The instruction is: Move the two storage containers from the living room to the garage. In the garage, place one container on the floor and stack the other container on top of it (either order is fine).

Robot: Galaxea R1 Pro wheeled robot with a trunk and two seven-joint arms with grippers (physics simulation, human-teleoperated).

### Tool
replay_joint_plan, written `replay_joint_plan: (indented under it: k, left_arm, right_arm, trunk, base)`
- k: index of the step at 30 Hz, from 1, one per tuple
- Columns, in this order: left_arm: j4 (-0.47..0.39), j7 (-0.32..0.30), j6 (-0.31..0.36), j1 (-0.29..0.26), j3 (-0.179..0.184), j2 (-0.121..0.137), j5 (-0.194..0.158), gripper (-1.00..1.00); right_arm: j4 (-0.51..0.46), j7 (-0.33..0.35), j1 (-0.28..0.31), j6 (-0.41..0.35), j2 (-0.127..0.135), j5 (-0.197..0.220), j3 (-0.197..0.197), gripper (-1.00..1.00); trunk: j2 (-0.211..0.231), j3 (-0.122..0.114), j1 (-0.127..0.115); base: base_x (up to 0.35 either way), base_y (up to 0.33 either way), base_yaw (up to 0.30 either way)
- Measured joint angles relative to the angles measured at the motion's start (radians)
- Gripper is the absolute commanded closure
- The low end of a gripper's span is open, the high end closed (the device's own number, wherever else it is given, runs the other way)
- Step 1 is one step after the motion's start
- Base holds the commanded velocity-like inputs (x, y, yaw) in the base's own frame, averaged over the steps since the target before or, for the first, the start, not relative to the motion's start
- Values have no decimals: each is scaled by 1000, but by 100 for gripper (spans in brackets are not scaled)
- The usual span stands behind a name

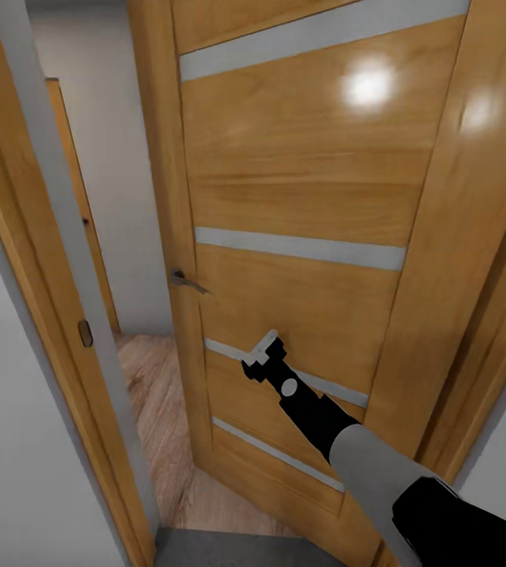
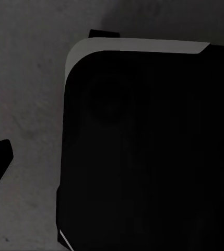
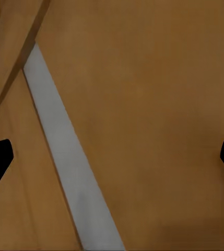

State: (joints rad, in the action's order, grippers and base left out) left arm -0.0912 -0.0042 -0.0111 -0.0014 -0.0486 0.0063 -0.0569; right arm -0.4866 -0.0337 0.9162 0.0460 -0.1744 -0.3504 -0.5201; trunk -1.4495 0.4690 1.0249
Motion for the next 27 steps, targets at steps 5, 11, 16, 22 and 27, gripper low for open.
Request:
replay_joint_plan:
  k: [5, 11, 16, 22, 27]
  left_arm:
    - [0, 0, 0, 0, 1, 0, 0, -100]
    - [0, 0, 0, 0, 1, 0, 0, -100]
    - [0, 0, 0, 0, 1, 0, 0, -100]
    - [0, 0, 0, 0, 0, 0, 0, -100]
    - [0, 0, 0, 0, 0, 0, 0, -100]
  right_arm:
    - [-21, -11, -2, -9, 0, -5, -3, -100]
    - [-15, -27, -1, -11, 0, -2, -6, -100]
    - [-12, -31, -2, -10, 0, -5, -5, -100]
    - [-13, -36, -2, -11, 0, 1, -6, -100]
    - [-12, -39, -2, -9, 0, -4, -6, -100]
  trunk:
    - [0, 0, 0]
    - [0, 0, 0]
    - [0, 0, 0]
    - [0, 0, 0]
    - [0, 0, 0]
  base:
    - [14, 0, 0]
    - [0, 0, 0]
    - [0, 0, 0]
    - [0, 0, 0]
    - [0, 0, 0]
